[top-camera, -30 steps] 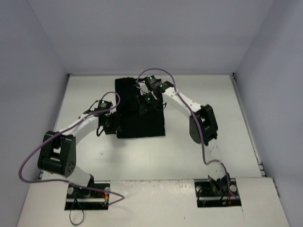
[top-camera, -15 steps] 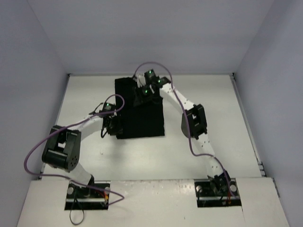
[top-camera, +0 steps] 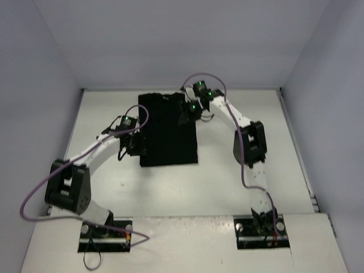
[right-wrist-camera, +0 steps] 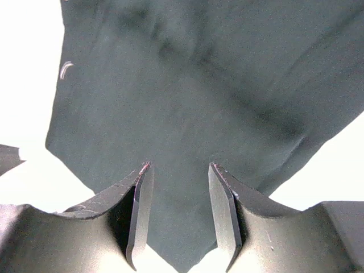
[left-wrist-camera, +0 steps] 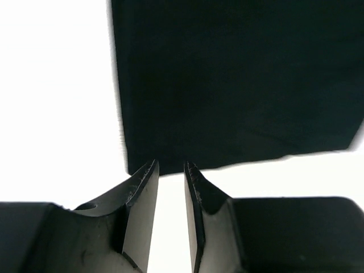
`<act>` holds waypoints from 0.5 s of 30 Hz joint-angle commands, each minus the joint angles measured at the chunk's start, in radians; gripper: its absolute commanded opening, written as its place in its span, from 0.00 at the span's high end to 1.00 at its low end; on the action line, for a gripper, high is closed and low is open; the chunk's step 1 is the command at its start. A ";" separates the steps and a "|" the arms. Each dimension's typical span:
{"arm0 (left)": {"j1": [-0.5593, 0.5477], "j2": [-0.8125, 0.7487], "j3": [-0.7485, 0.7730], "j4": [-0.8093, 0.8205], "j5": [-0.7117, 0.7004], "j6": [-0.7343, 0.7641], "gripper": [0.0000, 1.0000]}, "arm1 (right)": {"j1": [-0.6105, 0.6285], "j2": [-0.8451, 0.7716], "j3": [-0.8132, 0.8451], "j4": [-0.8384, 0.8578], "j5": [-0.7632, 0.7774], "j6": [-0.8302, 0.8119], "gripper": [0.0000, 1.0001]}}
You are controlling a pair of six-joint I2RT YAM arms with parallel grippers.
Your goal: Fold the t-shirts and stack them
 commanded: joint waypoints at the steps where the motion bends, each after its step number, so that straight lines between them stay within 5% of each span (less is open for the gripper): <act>1: 0.015 -0.077 0.052 0.017 0.124 0.082 0.80 | 0.019 -0.296 -0.267 0.080 -0.166 0.015 0.60; 9: 0.039 0.142 -0.004 0.158 0.285 0.087 0.87 | 0.011 -0.372 -0.670 0.289 -0.343 0.015 0.62; 15: 0.095 0.236 -0.047 0.204 0.319 0.039 0.91 | -0.008 -0.285 -0.813 0.422 -0.461 -0.031 0.62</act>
